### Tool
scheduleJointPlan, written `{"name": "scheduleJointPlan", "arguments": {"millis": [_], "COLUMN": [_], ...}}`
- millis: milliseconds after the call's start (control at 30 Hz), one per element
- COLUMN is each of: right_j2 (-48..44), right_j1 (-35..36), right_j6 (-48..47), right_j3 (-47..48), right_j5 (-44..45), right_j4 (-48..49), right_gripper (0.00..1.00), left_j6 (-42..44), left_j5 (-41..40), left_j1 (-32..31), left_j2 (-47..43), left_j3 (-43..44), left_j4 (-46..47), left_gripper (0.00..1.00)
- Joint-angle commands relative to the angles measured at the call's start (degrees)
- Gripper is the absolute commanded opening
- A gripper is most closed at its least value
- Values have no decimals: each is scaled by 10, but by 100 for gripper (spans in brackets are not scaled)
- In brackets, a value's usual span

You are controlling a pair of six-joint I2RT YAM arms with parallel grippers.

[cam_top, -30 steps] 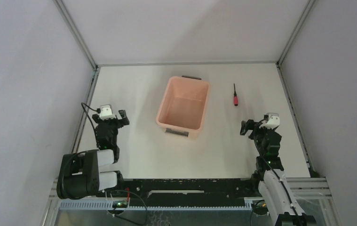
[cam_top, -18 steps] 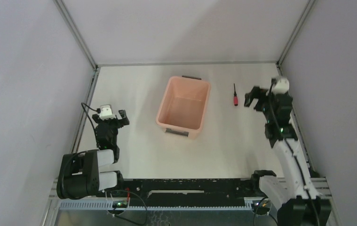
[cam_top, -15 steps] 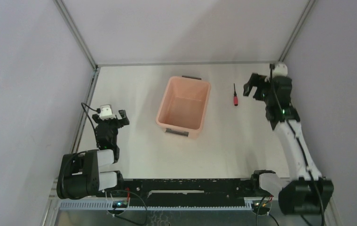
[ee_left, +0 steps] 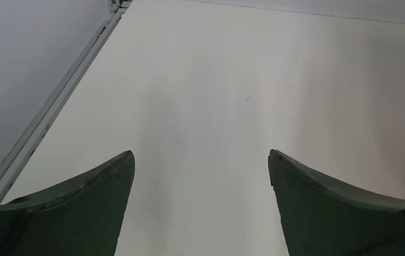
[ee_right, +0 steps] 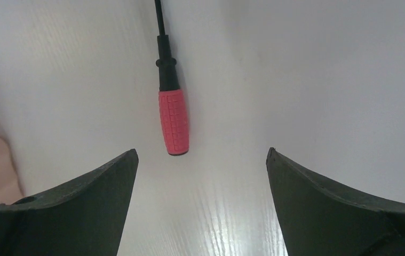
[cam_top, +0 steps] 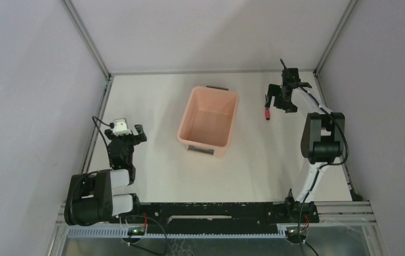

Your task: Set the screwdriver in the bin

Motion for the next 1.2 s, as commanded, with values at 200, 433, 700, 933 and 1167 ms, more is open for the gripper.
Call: {"name": "scheduleJointPlan", "arguments": {"millis": [200, 433, 700, 933, 1167], "right_j2": [140, 175, 68, -16, -63], "right_j1": [43, 42, 39, 66, 159], "right_j6": [23, 42, 40, 81, 127], "right_j3": [114, 138, 208, 304, 365], "right_j5": [38, 86, 122, 126, 124], "right_j4": [-54, -88, -174, -336, -396], "right_gripper": [89, 25, 5, 0, 0], "left_j6": [11, 11, 11, 11, 11], "left_j5": [0, 0, 0, 0, 0], "left_j1": [-2, -1, -2, -2, -2], "left_j2": [-4, -4, -4, -4, -4], "left_j3": [24, 24, 24, 24, 24], "left_j4": [12, 12, 12, 12, 12], "left_gripper": [100, 100, 100, 100, 100]}}
